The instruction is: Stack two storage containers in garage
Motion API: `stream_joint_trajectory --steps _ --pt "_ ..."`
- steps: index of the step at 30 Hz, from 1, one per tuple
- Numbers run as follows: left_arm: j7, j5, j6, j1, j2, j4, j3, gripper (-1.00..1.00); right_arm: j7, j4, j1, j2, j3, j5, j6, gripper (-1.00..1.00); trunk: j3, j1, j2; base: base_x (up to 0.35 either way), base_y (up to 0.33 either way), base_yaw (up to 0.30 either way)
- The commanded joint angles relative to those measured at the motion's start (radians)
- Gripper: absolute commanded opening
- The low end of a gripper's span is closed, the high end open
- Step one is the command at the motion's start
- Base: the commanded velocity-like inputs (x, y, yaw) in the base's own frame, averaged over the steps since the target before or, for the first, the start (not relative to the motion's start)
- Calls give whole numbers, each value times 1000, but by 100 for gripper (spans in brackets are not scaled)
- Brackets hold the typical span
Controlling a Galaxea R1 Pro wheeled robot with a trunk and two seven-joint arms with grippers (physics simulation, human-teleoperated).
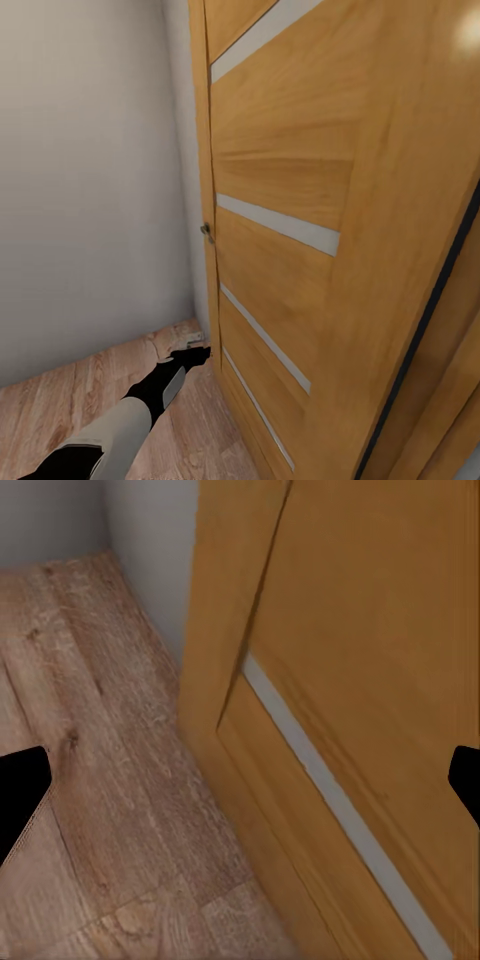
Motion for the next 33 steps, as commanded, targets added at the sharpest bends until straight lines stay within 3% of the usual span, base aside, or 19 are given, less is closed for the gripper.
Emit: stream_joint_trajectory --steps 1,11,19,21,23,26,28,33 --pt "3 10 6 0 0 -2 0 100 3 1 0 0 1 -1 -4 100 -1 0 -1 0 0 244" --pt "3 10 6 0 1 -2 0 100 3 0 0 -1 -1 2 -4 100 -1 0 -1 0 0 237" --pt "2 8 9 0 -1 3 1 100 -19 -35 -2 -1 -4 4 -1 100 -1 0 -1 0 0 41" --pt "2 8 -1 1 1 65 3 100 -25 -51 -2 -2 -4 3 0 100 -1 0 -1 0 0 2" --pt "3 7 -61 1 2 160 4 100 -29 -56 -2 -2 -3 3 1 100 -1 0 -1 0 0 1" --pt "12 8 -249 5 9 348 4 100 -31 -60 -2 -2 -3 4 1 100 -1 0 -1 0 0 0" --pt "13 9 -307 26 19 384 4 100 -31 -60 -3 -2 -2 4 1 100 -1 0 -1 0 0 0" --pt "15 10 -409 182 33 416 5 100 -30 -59 -2 -2 -1 4 1 100 -1 0 -1 0 0 0"
